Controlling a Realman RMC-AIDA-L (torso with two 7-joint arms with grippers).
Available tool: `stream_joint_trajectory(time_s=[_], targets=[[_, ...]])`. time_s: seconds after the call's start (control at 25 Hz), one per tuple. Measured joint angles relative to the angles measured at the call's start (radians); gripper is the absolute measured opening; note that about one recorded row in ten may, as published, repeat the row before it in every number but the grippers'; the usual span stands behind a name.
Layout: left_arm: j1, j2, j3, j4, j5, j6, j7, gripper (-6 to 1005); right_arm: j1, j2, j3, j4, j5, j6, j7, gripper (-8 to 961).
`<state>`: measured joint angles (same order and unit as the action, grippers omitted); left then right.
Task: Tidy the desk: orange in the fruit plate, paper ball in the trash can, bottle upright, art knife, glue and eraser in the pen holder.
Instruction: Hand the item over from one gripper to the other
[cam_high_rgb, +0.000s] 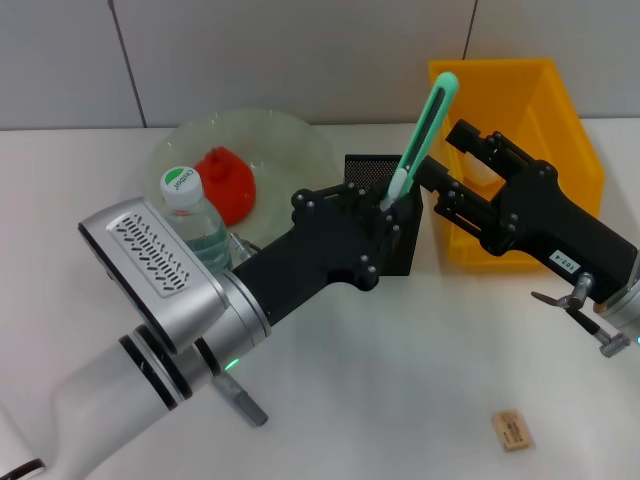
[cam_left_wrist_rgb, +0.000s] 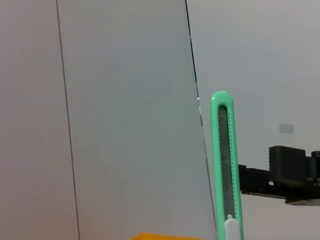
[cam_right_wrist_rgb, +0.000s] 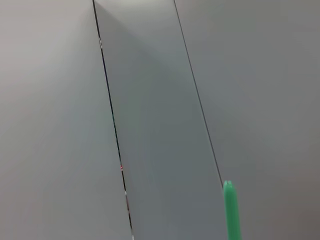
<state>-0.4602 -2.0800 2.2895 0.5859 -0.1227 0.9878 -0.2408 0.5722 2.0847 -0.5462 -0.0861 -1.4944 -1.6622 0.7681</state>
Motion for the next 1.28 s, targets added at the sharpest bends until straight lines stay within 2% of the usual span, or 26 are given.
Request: stream_joint_trajectory(time_s=[0.48, 0.92, 1.28], targets=[[0.004, 0.0, 0.007, -0.001, 0.002, -0.023, 0.003, 253, 0.001, 0.002, -0.001, 0.017, -0.003, 0.014, 0.0, 673], [0.036, 0.0, 0.028, 0.0, 0.004, -0.022, 0.001, 255, -0.003, 0.003, -0.013, 0.032, -0.003, 0.058, -0.008, 671], [0.037, 0.0, 0.038, 0.0, 0.001, -0.025, 0.002, 257, -0.003, 0.003, -0.027, 0.078, -0.002, 0.09, -0.069, 669]])
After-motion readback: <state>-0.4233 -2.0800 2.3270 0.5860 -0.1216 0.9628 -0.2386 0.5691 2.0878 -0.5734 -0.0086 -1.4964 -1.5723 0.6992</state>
